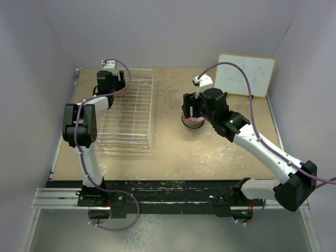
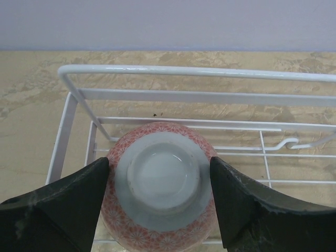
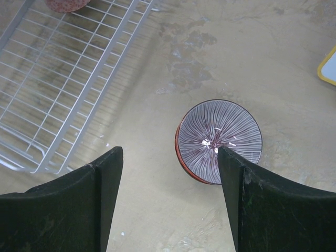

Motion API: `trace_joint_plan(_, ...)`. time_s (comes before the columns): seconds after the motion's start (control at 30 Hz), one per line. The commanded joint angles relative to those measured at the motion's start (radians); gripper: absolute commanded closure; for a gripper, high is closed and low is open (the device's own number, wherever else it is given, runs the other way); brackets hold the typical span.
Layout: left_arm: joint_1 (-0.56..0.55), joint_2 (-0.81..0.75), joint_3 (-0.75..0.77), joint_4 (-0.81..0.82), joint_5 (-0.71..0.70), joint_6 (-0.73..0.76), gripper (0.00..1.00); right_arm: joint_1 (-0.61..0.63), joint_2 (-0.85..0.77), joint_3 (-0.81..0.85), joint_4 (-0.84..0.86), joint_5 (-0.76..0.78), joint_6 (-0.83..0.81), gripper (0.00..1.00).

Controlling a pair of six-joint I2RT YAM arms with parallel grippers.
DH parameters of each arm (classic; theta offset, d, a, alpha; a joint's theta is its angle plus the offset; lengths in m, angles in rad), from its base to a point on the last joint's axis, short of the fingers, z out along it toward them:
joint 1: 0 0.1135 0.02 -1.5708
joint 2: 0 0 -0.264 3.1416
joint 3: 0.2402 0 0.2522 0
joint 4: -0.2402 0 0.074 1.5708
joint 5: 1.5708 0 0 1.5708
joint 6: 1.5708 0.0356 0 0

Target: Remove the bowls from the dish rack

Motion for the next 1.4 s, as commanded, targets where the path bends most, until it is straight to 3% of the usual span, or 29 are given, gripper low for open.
trace_joint_plan(0.0,-0.001,0.005,-0.067,0.084,-0.039,0.032,0.26,0.000,-0.028,-0.012,0.042,0.022,-0.005,0.26)
trace_joint_plan(0.13,0.000,-0.007,-0.110,0.133,-0.060,0.033,0.52,-0.001,-0.033,-0.023,0.044,0.023,0.000,0.27)
trace_joint_plan(0.33,0.000,-0.038,-0.104,0.110,-0.054,0.046,0.79,0.001,-0.027,0.004,0.032,0.006,-0.012,0.27)
trace_joint_plan(0.57,-0.002,-0.149,-0.109,0.010,-0.019,0.040,0.99,0.000,-0.009,0.004,0.047,-0.026,-0.012,0.28)
trace_joint_plan(0.97,-0.002,-0.267,-0.055,-0.199,0.105,-0.048,1.00,0.000,0.022,-0.007,0.125,-0.171,0.049,0.28)
trace_joint_plan(1.37,0.016,-0.367,-0.078,-0.222,0.236,-0.280,1.00,0.000,0.257,0.152,0.237,-0.388,0.156,0.28)
